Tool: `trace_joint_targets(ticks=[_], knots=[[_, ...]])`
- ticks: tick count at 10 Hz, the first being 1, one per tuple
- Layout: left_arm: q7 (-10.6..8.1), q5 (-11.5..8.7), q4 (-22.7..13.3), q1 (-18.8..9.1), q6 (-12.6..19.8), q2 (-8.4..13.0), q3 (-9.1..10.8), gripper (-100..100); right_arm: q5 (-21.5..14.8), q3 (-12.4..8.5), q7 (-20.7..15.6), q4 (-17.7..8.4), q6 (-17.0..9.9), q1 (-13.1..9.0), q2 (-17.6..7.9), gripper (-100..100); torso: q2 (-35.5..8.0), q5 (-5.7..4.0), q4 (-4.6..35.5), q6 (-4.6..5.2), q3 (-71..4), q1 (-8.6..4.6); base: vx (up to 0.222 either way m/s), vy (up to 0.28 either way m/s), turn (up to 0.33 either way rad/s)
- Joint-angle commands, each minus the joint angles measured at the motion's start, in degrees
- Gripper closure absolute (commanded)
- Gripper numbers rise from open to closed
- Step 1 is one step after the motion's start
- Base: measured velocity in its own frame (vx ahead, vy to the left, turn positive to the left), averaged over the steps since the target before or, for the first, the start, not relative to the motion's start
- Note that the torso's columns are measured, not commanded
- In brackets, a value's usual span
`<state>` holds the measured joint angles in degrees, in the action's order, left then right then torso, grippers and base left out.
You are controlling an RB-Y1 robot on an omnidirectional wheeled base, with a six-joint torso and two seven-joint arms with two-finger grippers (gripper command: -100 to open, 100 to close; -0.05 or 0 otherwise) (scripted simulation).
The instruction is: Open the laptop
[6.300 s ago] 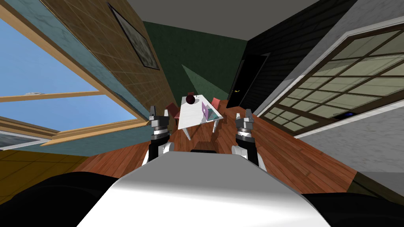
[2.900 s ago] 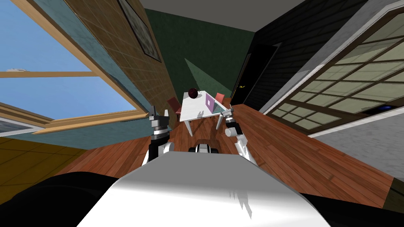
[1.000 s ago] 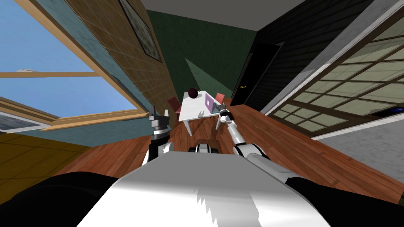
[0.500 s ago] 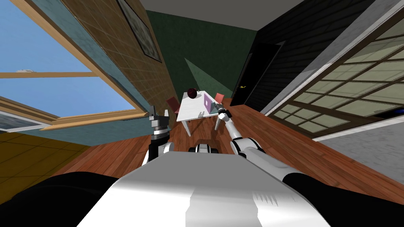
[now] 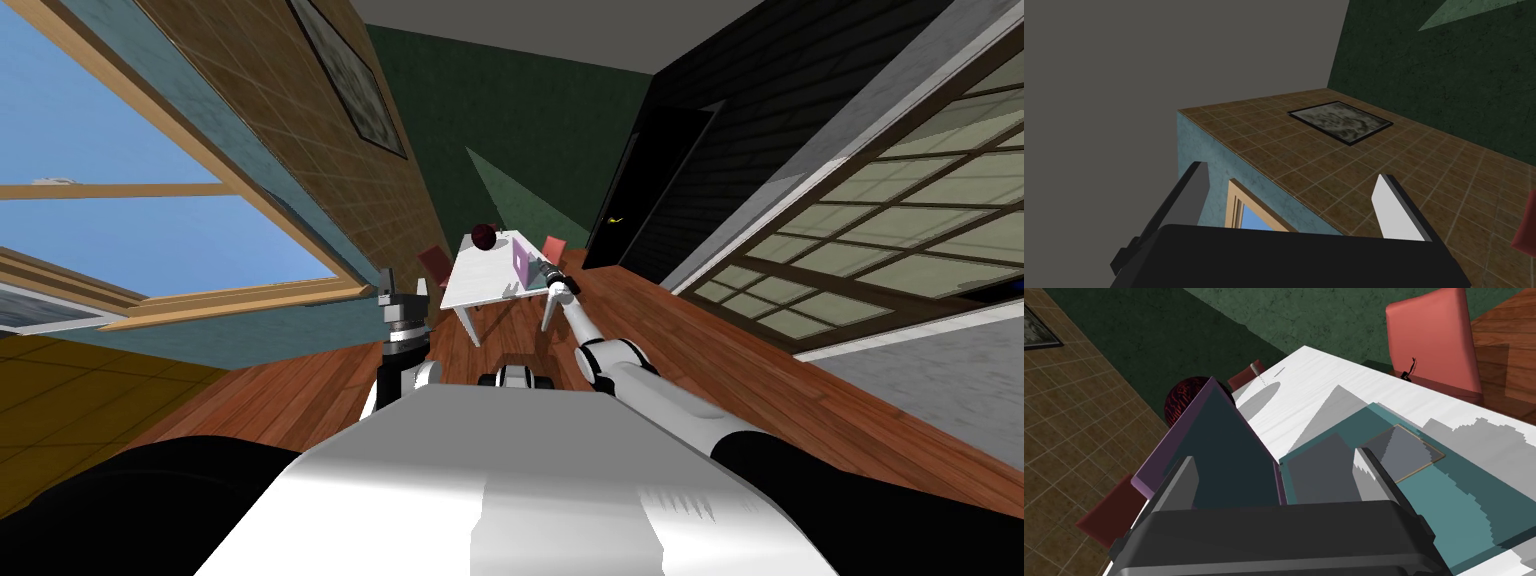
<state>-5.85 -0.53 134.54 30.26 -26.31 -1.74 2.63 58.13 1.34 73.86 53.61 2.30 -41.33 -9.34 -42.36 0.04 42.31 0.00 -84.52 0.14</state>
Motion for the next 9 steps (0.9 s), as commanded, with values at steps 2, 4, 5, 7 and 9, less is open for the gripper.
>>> trace_joint_targets(ticks=[2,4,5,7,9], knots=[[0.0,0.0,0.0,0.0,0.0,0.0,0.0,0,2.8,-0.82,3.25,-4.57,-0.98,-3.21,3.65,-100,0.05,-0.01,-0.01,-0.01,-0.03,-0.07,0.006,-0.052,0.011],[0.0,0.0,0.0,0.0,0.0,0.0,0.0,0,3.41,-0.98,4.01,-5.46,-1.11,-3.84,5.16,-100,0.08,-0.05,-0.03,0.02,-0.05,-0.15,0.009,-0.041,0.004],[0.0,0.0,0.0,0.0,0.0,0.0,0.0,0,3.41,-0.81,4.01,-5.46,-1.11,-3.84,5.16,-100,0.1,-0.03,-0.03,-0.01,-0.06,-0.12,0.012,-0.024,0.004],[0.0,0.0,0.0,0.0,0.0,-0.01,-0.01,0,3.89,-1.12,4.61,-6.14,-1.21,-4.34,6.86,-100,0.07,-0.02,-0.02,0.0,-0.04,-0.07,0.008,-0.009,0.0],[0.0,0.0,0.0,0.0,0.0,0.0,0.0,0,4.47,-1.29,5.35,-6.92,-1.32,-4.91,10.32,-100,0.07,-0.04,-0.02,-0.01,-0.04,-0.16,0.005,-0.028,0.007]])
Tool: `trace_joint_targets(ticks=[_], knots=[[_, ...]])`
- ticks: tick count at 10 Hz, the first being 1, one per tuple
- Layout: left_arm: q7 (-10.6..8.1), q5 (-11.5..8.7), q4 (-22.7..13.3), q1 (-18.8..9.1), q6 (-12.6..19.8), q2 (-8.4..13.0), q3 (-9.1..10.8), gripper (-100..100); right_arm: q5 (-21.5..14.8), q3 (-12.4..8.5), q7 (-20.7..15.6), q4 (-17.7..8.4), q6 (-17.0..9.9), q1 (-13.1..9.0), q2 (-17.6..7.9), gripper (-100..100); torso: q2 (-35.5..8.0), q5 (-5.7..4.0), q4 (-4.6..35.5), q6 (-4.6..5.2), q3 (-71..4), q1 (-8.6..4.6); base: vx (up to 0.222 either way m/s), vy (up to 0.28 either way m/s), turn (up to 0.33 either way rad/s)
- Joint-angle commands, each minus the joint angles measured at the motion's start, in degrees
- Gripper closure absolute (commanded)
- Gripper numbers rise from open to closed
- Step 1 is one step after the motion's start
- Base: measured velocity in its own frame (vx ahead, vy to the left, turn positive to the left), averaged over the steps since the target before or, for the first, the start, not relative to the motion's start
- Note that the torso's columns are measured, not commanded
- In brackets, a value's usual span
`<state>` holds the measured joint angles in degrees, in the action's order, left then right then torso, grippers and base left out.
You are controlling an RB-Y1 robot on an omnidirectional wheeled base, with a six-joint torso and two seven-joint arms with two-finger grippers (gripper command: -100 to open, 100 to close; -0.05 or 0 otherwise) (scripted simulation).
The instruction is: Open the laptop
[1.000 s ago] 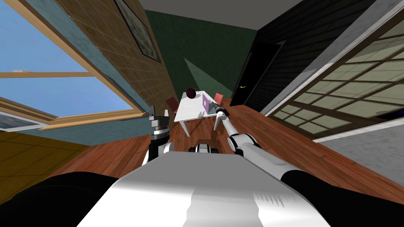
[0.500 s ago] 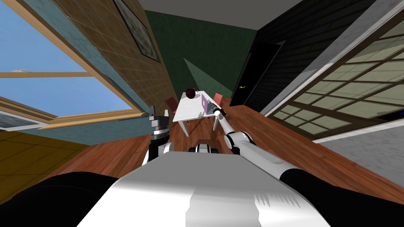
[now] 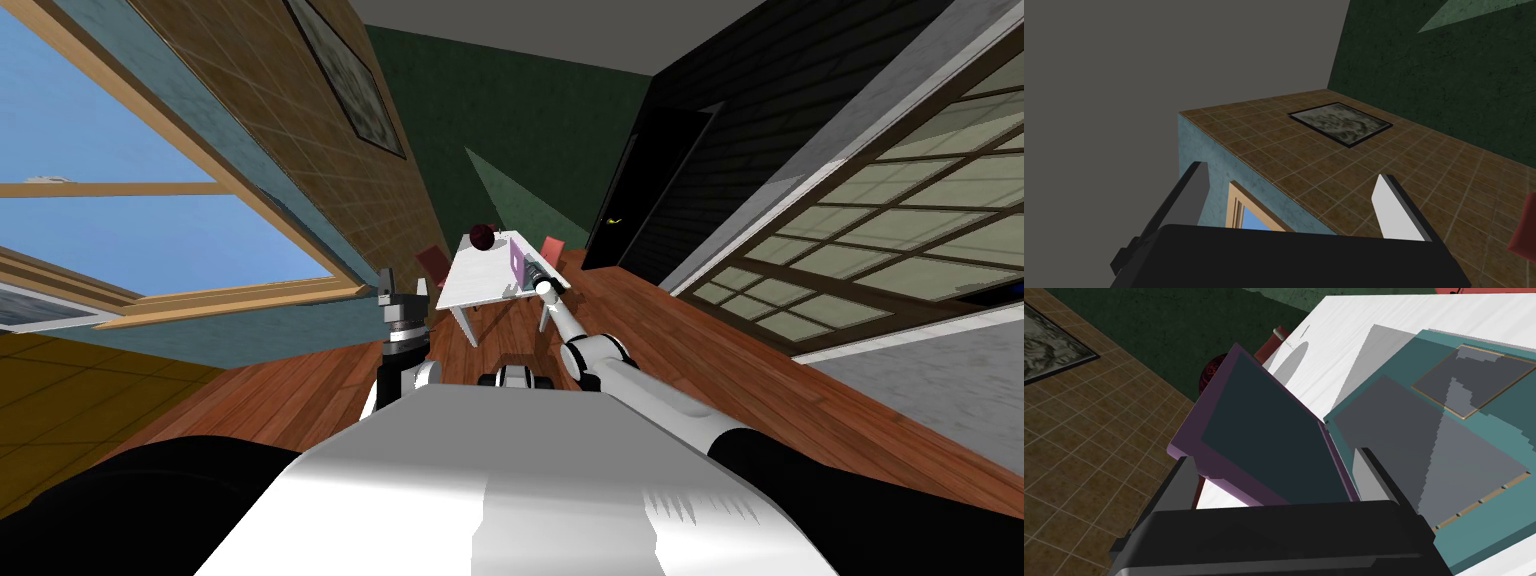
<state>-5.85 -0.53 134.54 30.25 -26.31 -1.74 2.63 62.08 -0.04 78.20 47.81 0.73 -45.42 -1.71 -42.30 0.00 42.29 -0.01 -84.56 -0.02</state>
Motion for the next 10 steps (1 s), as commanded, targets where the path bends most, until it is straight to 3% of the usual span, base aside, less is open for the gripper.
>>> trace_joint_targets(ticks=[1,2,3,4,5,8,10], knots=[[0.0,0.0,0.0,0.0,0.0,0.0,0.0,0,0.64,0.06,1.15,-1.24,0.23,-0.93,3.75,-100,0.01,-0.01,0.0,0.0,0.0,-0.01,0.004,-0.023,0.005],[0.0,0.0,0.0,0.0,0.0,0.0,0.0,0,1.15,1.59,1.83,-1.82,1.11,-1.13,2.44,-100,0.0,0.0,-0.01,0.02,0.0,0.02,0.001,-0.008,0.004],[0.0,0.0,0.0,0.0,0.0,0.0,0.0,0,1.35,1.26,2.1,-2.37,0.54,-2.05,2.12,-100,0.0,0.01,0.0,0.03,0.0,0.04,0.079,0.028,-0.021],[0.0,0.0,0.0,0.01,0.0,0.0,0.0,0,1.69,2.44,2.61,-2.74,1.35,-2.0,1.81,-100,0.23,0.04,-0.05,0.01,-0.13,0.14,0.052,0.018,-0.007],[0.0,0.0,0.0,0.01,0.0,0.0,0.0,0,1.76,2.55,2.82,-2.85,1.4,-2.13,1.72,100,0.1,0.02,-0.05,0.0,-0.08,0.07,0.008,0.005,0.016],[0.0,0.0,0.0,0.0,0.0,0.01,0.01,0,4.48,2.29,6.01,-2.0,1.34,-1.5,2.38,100,0.22,-0.39,-0.3,-0.07,-0.16,-0.53,0.025,-0.079,-0.01],[0.0,0.0,0.0,0.0,0.0,0.01,0.01,0,6.3,2.08,8.16,-1.52,1.33,-1.0,2.74,100,0.4,-0.05,-0.36,-0.11,-0.26,0.07,0.028,-0.079,0.0]])
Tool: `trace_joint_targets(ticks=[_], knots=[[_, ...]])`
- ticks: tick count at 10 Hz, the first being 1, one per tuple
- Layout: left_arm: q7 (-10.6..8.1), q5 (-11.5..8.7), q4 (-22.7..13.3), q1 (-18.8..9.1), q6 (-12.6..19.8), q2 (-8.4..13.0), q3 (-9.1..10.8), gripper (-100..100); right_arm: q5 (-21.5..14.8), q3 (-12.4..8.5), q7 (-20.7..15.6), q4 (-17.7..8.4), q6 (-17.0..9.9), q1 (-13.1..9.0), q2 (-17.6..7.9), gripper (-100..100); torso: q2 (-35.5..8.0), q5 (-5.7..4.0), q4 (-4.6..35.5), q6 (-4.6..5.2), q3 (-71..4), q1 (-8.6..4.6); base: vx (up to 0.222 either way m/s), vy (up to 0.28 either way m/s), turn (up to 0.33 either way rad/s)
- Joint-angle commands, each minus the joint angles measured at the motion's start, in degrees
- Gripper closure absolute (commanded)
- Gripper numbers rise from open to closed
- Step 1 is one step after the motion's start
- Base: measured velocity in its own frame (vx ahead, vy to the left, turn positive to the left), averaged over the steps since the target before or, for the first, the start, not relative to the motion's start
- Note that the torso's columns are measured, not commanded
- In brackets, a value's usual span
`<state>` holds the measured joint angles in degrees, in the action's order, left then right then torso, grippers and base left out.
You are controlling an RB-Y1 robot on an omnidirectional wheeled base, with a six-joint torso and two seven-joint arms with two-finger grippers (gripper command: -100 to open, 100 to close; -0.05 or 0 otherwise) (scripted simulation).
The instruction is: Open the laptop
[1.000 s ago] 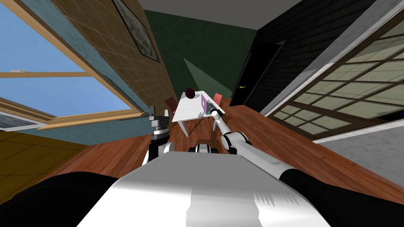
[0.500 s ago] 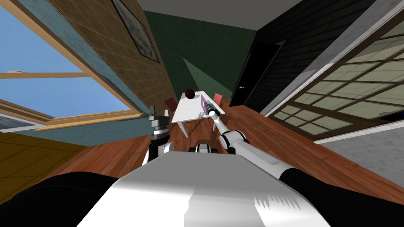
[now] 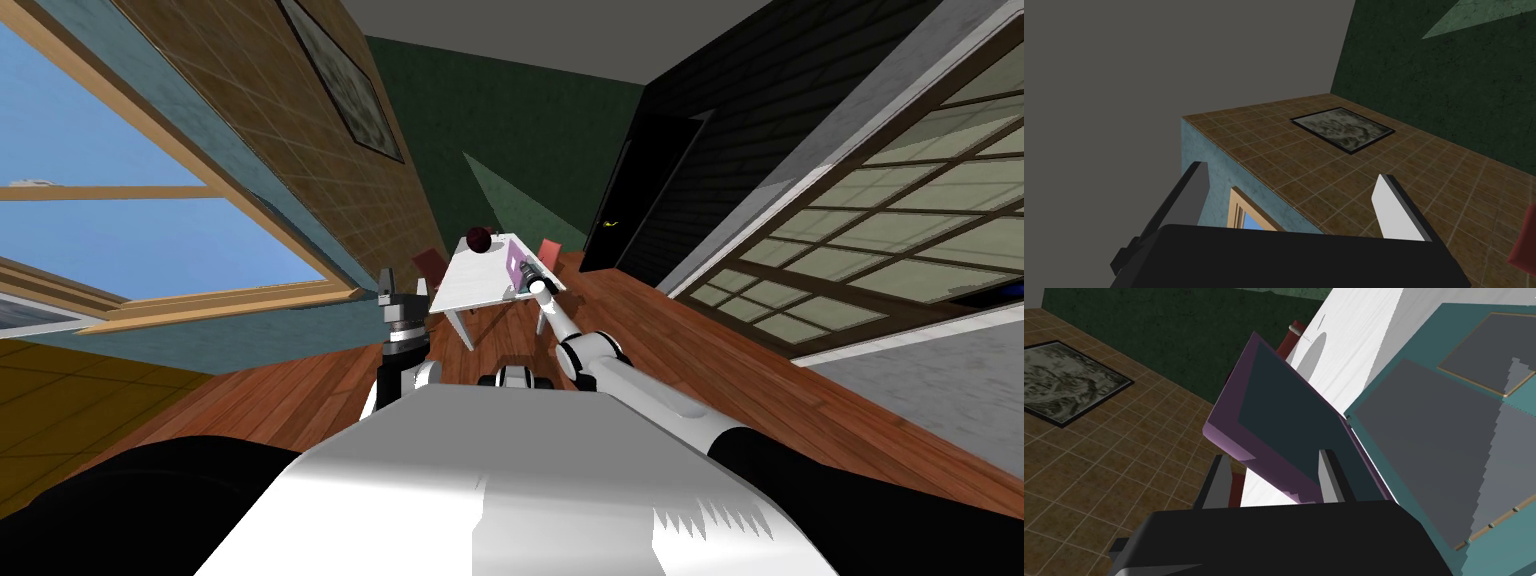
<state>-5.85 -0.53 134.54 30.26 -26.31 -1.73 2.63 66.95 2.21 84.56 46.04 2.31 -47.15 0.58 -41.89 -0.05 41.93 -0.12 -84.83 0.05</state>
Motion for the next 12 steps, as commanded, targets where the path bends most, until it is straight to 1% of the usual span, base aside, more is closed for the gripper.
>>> trace_joint_targets(ticks=[1,3,4,5,6,7,8,9,11,12], knots=[[0.0,0.0,0.0,0.0,0.0,0.0,0.0,0,2.34,-0.28,2.86,0.48,-0.27,0.98,0.64,100,0.01,0.03,0.03,0.02,0.0,0.04,0.023,-0.082,0.003],[0.0,0.0,0.0,0.0,0.0,0.0,0.0,0,4.16,-0.49,5.01,0.96,-0.29,1.49,1.0,100,-0.18,0.0,0.17,0.04,0.11,-0.05,0.022,-0.082,-0.005],[0.0,0.0,0.0,0.0,0.0,0.0,0.0,0,5.98,-0.7,7.15,1.44,-0.3,1.99,1.36,100,-0.22,0.0,0.23,0.04,0.14,-0.05,0.041,-0.107,-0.008],[0.0,0.0,0.0,0.0,0.0,0.0,0.0,0,4.98,-0.13,5.92,0.99,0.07,1.57,0.93,100,-0.24,-0.03,0.26,0.04,0.15,-0.13,0.016,-0.056,-0.004],[0.0,0.0,0.0,0.0,0.0,0.0,0.0,0,6.77,-3.04,4.36,-0.49,-2.82,1.43,0.3,100,-0.35,0.04,0.35,0.04,0.22,0.07,0.033,0.055,-0.2],[0.0,0.0,0.0,0.01,0.0,-0.02,-0.01,0,6.77,-3.99,4.36,-0.49,-4.47,1.43,0.3,100,-0.34,0.13,0.34,0.24,0.23,0.25,0.04,0.081,-0.137],[0.0,0.0,0.01,0.0,0.0,-0.02,-0.01,0,8.41,-7.81,2.46,-1.98,-7.18,1.18,-0.33,100,-0.37,0.12,0.37,0.03,0.24,0.22,0.071,0.11,-0.142],[0.0,0.0,0.01,0.01,0.0,-0.02,-0.02,0,8.41,-7.81,2.46,-1.98,-8.45,1.18,-0.33,100,-0.25,0.11,0.34,0.06,0.17,0.19,0.044,0.116,-0.12],[0.0,0.0,0.01,0.0,0.0,-0.01,-0.01,0,8.41,-7.81,2.46,-1.98,-8.98,1.18,-0.33,100,-0.52,0.05,0.45,-0.05,0.33,-0.05,0.006,0.032,0.021],[0.0,0.0,0.0,0.0,0.0,-0.01,-0.01,0,10.05,-10.72,0.56,-3.47,-11.61,0.93,-0.96,100,-0.65,0.02,0.54,0.09,0.42,-0.2,0.038,0.074,-0.158]])
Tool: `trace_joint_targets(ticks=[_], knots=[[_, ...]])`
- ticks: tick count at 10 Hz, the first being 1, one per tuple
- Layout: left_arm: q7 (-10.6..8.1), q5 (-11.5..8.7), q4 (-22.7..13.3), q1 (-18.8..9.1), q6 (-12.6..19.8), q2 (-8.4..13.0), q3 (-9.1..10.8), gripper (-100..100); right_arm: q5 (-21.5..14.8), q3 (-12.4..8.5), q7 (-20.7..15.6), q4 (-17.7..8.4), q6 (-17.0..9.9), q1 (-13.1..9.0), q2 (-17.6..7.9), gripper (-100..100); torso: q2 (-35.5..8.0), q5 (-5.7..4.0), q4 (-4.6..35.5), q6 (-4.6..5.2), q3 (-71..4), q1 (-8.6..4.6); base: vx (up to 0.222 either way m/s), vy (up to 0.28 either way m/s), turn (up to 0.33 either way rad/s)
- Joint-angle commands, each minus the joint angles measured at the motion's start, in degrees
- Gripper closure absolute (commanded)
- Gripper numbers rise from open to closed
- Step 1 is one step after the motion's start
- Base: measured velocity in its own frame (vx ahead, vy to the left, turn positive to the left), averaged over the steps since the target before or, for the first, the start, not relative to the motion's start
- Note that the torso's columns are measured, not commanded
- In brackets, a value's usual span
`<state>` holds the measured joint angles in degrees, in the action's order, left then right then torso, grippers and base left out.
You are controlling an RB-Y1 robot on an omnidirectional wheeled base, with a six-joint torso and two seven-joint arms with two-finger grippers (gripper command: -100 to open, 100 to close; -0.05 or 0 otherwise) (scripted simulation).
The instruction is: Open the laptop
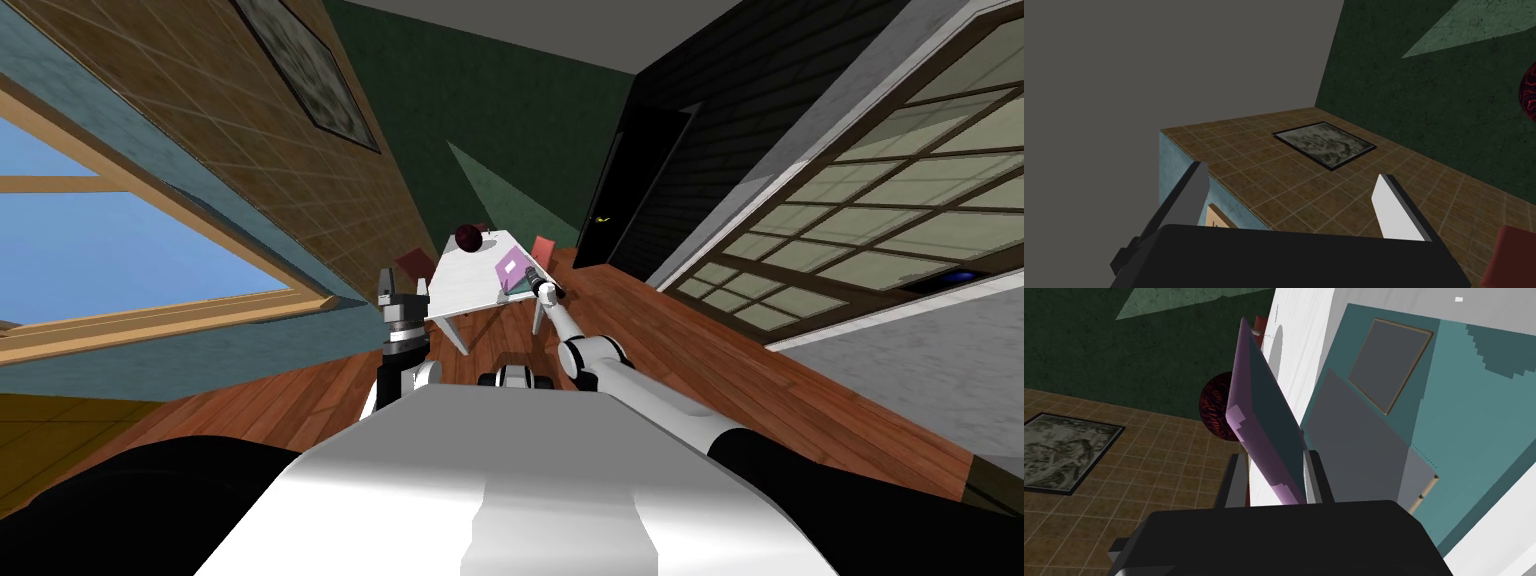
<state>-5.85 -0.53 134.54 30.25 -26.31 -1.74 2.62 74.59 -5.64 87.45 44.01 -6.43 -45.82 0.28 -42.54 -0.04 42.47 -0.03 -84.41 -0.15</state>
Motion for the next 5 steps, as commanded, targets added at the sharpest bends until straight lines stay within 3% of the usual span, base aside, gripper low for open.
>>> trace_joint_targets(ticks=[1,3,4,5], knots=[[0.0,0.0,0.0,0.01,0.0,-0.01,0.0,0,0.86,-3.77,-2.19,-1.44,-4.75,-0.41,-0.67,100,0.08,0.03,0.0,0.24,-0.04,0.09,0.04,0.088,-0.145],[0.0,0.0,0.0,0.0,0.0,0.0,0.0,0,2.41,-3.77,-2.32,-1.44,-4.75,-0.41,-0.67,100,0.06,0.02,-0.03,-0.03,-0.04,0.09,0.008,0.015,0.008],[0.0,0.0,0.0,0.0,0.0,0.0,0.0,0,4.05,-6.68,-4.22,-2.93,-7.64,-0.66,-1.31,100,0.02,0.02,-0.01,0.0,-0.01,0.05,0.025,0.068,-0.16],[0.0,0.0,0.0,0.01,0.0,-0.01,0.0,0,2.23,-5.03,-1.26,-3.49,-7.06,-2.26,-2.01,-100,0.1,0.06,-0.06,0.22,-0.06,0.19,-0.005,0.08,-0.131]])
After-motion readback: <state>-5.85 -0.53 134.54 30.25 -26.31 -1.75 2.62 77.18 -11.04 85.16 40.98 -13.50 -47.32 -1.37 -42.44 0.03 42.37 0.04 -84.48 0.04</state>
